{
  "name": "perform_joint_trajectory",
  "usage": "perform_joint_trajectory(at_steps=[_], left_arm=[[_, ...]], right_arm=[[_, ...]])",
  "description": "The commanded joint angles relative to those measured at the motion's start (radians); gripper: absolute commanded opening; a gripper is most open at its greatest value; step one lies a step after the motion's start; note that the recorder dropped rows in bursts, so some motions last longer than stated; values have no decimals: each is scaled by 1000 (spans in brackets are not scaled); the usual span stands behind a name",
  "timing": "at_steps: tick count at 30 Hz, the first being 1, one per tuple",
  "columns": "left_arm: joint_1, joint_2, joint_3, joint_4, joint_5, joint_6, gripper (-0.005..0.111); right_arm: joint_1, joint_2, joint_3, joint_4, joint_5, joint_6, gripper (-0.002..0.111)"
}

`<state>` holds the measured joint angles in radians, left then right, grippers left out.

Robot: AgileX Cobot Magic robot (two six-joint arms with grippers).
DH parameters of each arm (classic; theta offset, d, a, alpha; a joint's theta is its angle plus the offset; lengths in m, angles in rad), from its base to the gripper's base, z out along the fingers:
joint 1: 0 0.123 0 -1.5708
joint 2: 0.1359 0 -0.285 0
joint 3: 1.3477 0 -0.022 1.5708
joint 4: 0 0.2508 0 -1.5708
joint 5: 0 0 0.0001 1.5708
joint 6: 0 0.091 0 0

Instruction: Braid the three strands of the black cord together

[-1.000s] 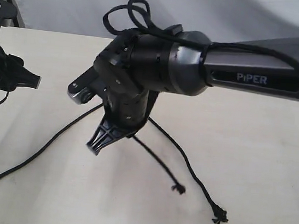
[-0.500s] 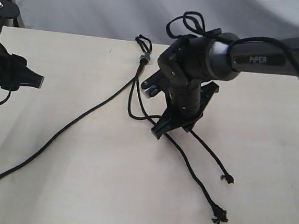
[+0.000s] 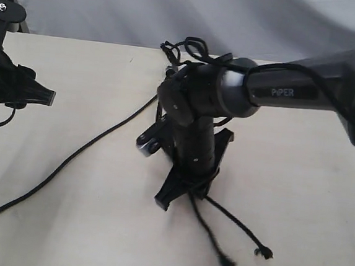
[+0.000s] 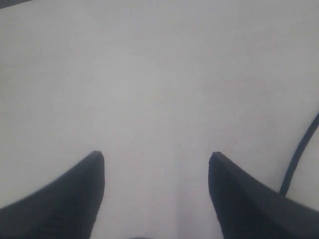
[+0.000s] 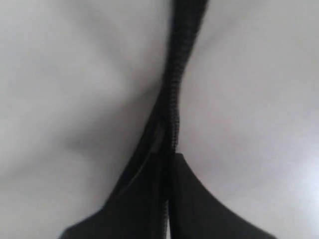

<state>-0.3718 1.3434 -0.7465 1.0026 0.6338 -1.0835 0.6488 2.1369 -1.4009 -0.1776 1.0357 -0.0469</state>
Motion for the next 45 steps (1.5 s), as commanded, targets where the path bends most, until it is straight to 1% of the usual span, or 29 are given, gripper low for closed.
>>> perform_joint_trajectory(at_steps=[1,5,9,15,20,22,25,28,34,40,45], left_arm=[[2,-1,7,2,-5,-5,58],[2,-1,7,2,-5,-2,58],[2,-1,7,2,-5,2,58],[2,-1,7,2,-5,2,58],[2,-1,7,2,-5,5,58],[2,-1,7,2,-5,5,58],[2,-1,7,2,-5,5,58],[2,-1,7,2,-5,5,58],[2,-1,7,-4,-5,5,58],[2,-1,7,-5,-7,5,58],[2,-1,7,-9,-15,5,58]], right_arm=[[98,-25,18,108,21,-130,-1],[108,-127,18,44,14,-128,-1],[71,-245,18,-42,-9,-119,-1],[-52,-393,18,-114,-63,-40,-1],[-211,-446,18,-116,-106,74,-1],[-271,-441,19,-107,-114,116,-1],[-334,-405,28,-83,-117,144,-1],[-367,-358,54,-79,-136,153,-1],[-379,-239,83,-85,-193,154,-1],[-379,-131,83,-121,-212,154,-1],[-379,-84,83,-150,-212,159,-1]])
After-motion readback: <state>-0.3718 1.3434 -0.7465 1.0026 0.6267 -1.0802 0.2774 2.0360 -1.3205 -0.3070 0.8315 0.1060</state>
